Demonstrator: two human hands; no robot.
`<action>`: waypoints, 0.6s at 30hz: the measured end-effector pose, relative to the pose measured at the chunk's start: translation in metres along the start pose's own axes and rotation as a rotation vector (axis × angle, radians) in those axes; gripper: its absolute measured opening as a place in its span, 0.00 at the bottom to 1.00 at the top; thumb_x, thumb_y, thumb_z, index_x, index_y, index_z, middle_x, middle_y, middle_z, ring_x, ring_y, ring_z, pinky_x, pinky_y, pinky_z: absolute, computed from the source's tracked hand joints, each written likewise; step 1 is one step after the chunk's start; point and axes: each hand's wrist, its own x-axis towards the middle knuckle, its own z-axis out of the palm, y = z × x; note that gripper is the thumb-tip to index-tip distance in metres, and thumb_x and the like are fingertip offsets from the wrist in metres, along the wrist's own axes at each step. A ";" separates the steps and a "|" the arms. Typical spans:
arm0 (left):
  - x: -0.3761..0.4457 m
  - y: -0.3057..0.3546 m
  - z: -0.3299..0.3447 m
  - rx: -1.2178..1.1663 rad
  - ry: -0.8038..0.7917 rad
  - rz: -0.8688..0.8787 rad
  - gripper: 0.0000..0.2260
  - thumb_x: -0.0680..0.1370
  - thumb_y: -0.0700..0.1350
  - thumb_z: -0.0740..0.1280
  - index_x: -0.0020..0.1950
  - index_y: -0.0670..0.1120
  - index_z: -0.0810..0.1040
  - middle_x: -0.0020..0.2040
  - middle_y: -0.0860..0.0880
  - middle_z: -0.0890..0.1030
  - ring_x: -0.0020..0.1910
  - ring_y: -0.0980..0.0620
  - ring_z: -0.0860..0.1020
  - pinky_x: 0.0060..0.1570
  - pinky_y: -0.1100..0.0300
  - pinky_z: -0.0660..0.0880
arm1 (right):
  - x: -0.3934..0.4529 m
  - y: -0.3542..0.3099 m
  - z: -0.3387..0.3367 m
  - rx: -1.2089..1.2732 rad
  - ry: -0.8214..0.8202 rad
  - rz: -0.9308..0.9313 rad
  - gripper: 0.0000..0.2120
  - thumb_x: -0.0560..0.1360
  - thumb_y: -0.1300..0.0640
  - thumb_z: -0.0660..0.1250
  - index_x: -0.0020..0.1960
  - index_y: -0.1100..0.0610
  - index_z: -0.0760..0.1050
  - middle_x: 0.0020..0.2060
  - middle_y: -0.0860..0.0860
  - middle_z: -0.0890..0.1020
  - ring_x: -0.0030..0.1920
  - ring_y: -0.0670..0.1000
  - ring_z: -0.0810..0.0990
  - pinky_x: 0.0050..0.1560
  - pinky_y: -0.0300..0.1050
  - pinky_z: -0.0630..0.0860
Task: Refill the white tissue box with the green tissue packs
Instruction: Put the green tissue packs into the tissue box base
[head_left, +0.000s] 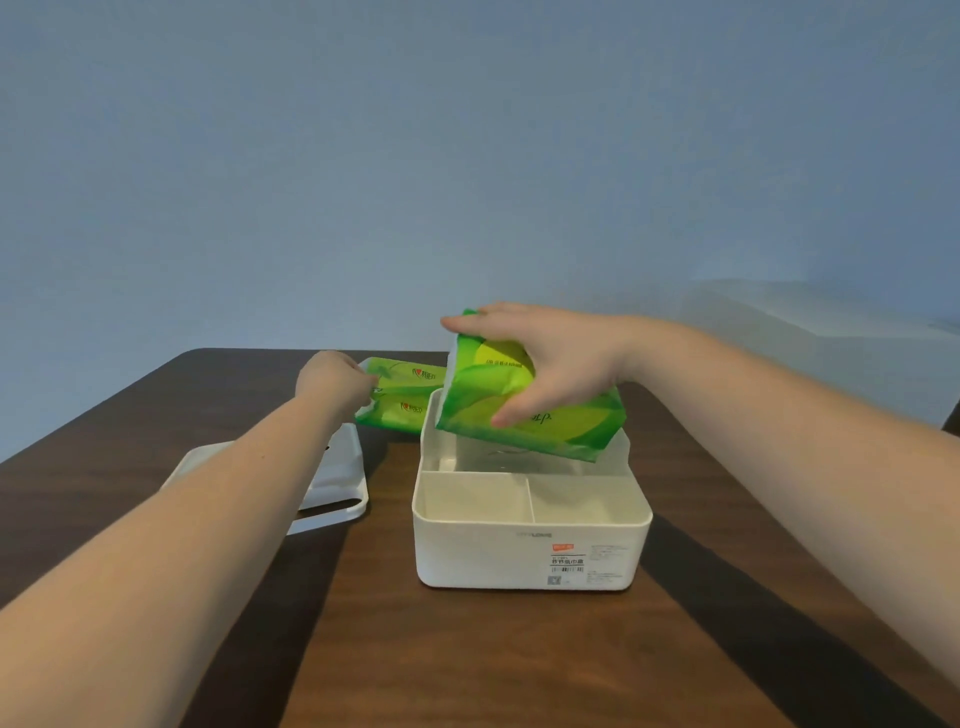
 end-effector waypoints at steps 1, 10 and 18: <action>0.000 -0.001 0.001 0.006 -0.010 0.002 0.12 0.78 0.46 0.67 0.53 0.38 0.82 0.49 0.40 0.85 0.49 0.42 0.84 0.50 0.50 0.80 | 0.002 0.000 0.004 -0.011 -0.031 -0.004 0.46 0.70 0.48 0.74 0.78 0.46 0.49 0.75 0.51 0.60 0.76 0.51 0.57 0.75 0.45 0.55; 0.010 -0.012 0.005 0.006 -0.080 0.004 0.13 0.77 0.45 0.68 0.47 0.34 0.84 0.46 0.37 0.86 0.49 0.39 0.85 0.55 0.44 0.80 | 0.012 0.018 0.035 -0.061 -0.171 0.042 0.43 0.69 0.44 0.72 0.77 0.40 0.50 0.77 0.46 0.57 0.76 0.50 0.56 0.76 0.51 0.57; -0.001 -0.011 -0.011 0.095 -0.032 0.022 0.14 0.74 0.42 0.64 0.30 0.40 0.79 0.35 0.44 0.83 0.36 0.44 0.77 0.51 0.50 0.80 | 0.012 0.008 0.024 0.103 -0.033 0.092 0.29 0.71 0.41 0.69 0.70 0.46 0.70 0.69 0.46 0.72 0.69 0.48 0.69 0.71 0.47 0.66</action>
